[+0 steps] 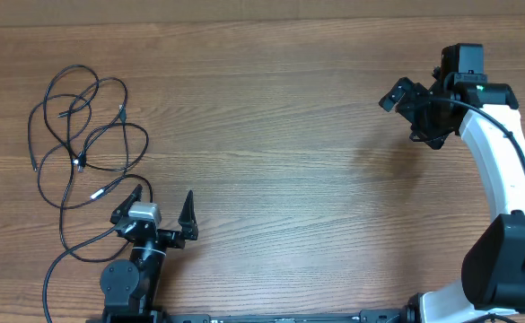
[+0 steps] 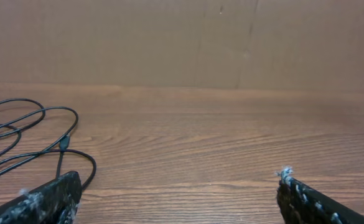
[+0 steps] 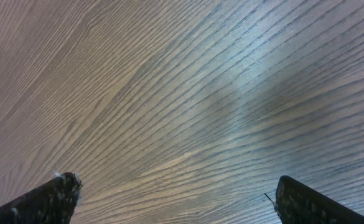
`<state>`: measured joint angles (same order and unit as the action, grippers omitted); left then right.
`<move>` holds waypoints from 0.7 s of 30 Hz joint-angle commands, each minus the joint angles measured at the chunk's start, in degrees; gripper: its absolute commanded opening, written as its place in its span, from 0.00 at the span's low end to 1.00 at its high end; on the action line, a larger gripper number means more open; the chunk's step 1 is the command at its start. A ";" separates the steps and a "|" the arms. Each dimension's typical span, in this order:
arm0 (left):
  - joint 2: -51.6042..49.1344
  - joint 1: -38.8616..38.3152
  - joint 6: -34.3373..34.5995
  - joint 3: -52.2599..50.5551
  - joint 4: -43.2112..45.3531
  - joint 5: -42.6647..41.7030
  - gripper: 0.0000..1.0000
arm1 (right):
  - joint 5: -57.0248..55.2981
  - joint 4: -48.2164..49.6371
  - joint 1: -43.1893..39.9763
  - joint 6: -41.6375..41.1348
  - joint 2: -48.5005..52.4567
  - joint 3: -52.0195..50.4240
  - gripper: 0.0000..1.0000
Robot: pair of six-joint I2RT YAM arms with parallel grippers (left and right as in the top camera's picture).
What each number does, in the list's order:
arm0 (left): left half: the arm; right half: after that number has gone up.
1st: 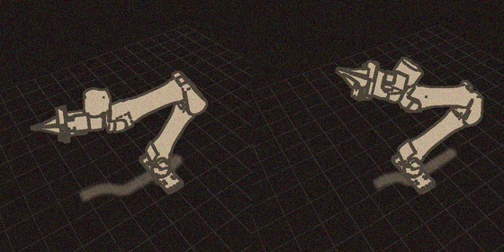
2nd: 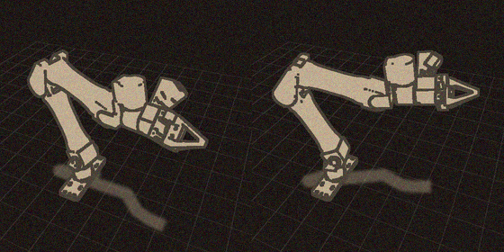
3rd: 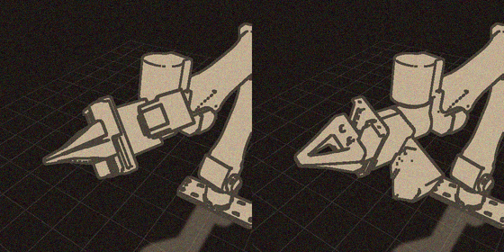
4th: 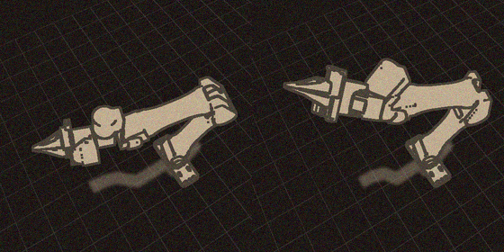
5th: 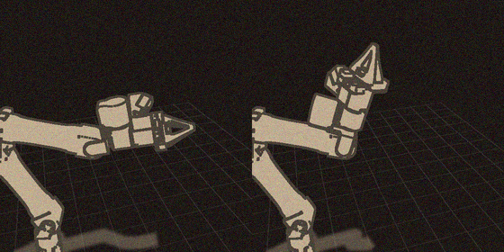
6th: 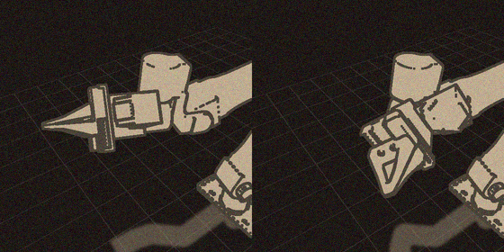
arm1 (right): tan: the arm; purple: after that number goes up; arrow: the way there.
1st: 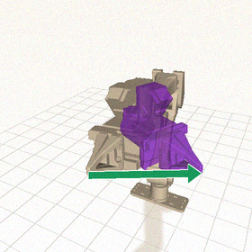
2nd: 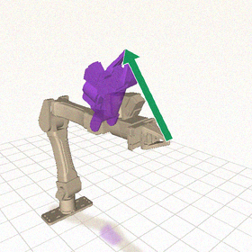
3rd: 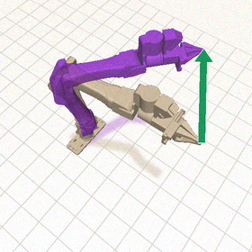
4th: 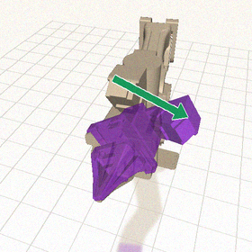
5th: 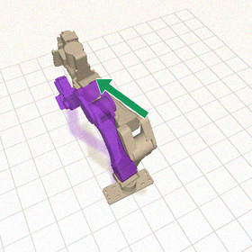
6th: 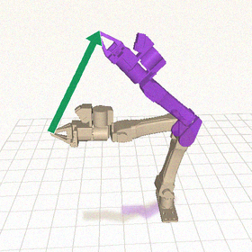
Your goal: Untangle cables
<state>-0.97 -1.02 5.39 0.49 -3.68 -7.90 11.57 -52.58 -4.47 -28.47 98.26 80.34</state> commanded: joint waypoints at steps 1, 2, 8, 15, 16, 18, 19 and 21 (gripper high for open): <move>0.66 0.35 -1.75 -0.20 -0.22 0.81 1.00 | -0.44 0.22 -0.11 0.17 -0.42 0.35 1.00; 0.66 0.35 -1.77 -0.20 -0.22 0.81 0.99 | -0.44 0.20 -0.11 0.17 -0.42 0.35 1.00; 0.66 0.35 -1.77 -0.20 -0.20 0.81 1.00 | -0.44 0.22 -0.11 0.17 -0.42 0.35 1.00; 0.66 0.35 -1.75 -0.20 -0.20 0.81 0.99 | -0.44 0.22 -0.11 0.17 -0.20 0.35 1.00; 0.66 0.35 -1.77 -0.20 -0.22 0.81 1.00 | -0.42 0.22 -0.11 0.17 -0.20 0.35 1.00; 0.66 0.35 -1.75 -0.20 -0.20 0.81 1.00 | -0.44 0.20 -0.11 0.17 -0.57 0.35 1.00; 0.66 0.35 -1.77 -0.20 -0.20 0.81 0.99 | -0.42 0.20 -0.11 0.17 -1.03 0.35 1.00; 0.66 0.35 -1.77 -0.20 -0.20 0.81 1.00 | -0.44 0.20 -0.11 0.17 -3.34 0.35 1.00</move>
<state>-0.97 -1.02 5.39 0.49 -3.68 -7.90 11.60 -52.56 -4.49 -28.45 98.24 80.34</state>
